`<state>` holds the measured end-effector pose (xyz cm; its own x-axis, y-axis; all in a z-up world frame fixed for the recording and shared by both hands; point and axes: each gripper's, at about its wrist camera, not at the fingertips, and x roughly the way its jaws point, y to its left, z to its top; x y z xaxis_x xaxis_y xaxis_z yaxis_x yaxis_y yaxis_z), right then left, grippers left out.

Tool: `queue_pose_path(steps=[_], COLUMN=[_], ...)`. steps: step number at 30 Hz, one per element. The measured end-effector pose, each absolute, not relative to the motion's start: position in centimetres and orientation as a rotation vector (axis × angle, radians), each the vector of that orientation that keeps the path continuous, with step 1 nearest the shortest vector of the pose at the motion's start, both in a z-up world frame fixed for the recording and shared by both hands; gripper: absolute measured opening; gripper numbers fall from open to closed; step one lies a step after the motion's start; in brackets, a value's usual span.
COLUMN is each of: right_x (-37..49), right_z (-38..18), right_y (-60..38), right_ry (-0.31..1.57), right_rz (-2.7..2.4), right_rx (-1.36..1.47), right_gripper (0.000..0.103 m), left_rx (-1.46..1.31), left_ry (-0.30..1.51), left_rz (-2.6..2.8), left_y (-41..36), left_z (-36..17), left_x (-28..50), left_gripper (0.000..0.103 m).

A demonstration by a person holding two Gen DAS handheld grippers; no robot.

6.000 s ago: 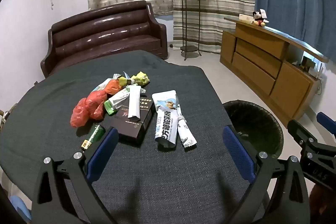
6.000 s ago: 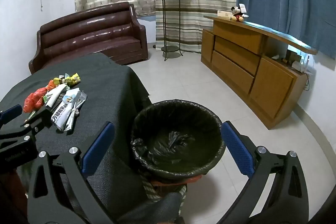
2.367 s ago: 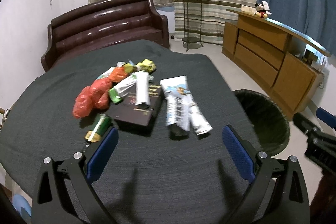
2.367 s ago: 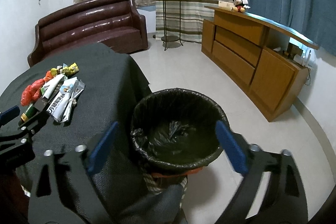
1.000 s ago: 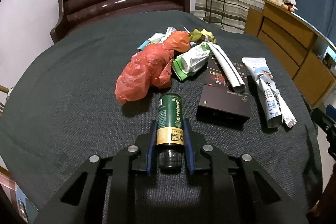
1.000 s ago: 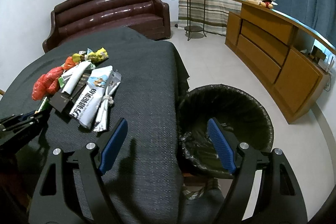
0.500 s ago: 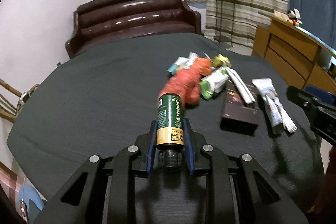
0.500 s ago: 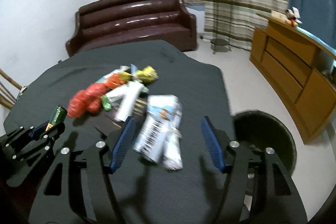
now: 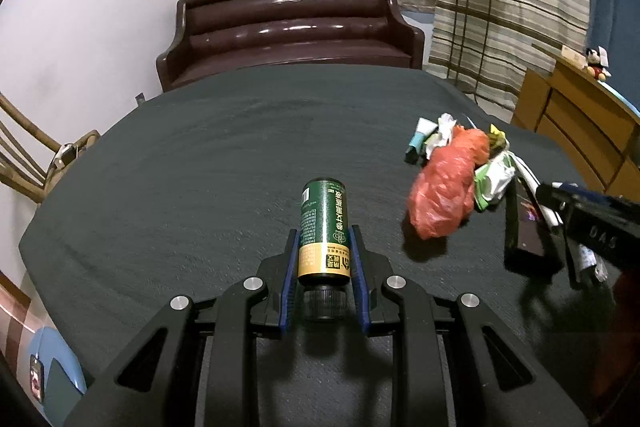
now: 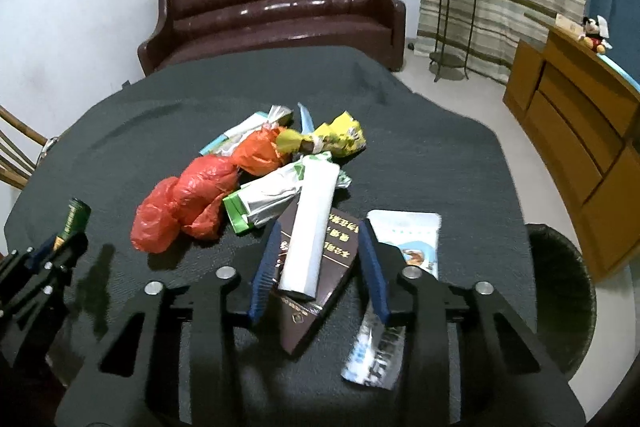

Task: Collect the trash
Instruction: 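Grasp the white tube on the dark box with the right gripper while the left holds the can, then carry the green can and white tube over the trash bin with both grippers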

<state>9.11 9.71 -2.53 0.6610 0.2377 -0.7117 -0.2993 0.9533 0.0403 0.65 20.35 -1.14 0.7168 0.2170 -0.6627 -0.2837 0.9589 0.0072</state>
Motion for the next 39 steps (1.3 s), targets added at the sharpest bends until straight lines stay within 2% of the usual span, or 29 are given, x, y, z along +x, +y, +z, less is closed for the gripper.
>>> queue_pose_path(steps=[2,8,20,39], right_x=[9.1,9.1,6.0,4.8], right_z=[-2.8,-2.9,-0.9,-1.7], right_y=[10.1,9.9,4.4,-11.2], right_ry=[0.788,0.776,0.714,0.682], right_rz=[0.289,0.290,0.288,0.027], right_rx=[-0.107,-0.095,0.003,0.057], right_gripper=[0.020,0.016,0.016,0.016], left_rx=[-0.104,-0.112,-0.090,0.006], left_ry=[0.720,0.721,0.687,0.673], left_rz=[0.275,0.253,0.154,-0.081], left_y=[20.5,20.0,15.5,2.0], left_z=[-1.2,-1.3,-0.1,0.6], left_x=[1.0,1.5,1.1,3.7], left_gripper=[0.025,0.025,0.025,0.025])
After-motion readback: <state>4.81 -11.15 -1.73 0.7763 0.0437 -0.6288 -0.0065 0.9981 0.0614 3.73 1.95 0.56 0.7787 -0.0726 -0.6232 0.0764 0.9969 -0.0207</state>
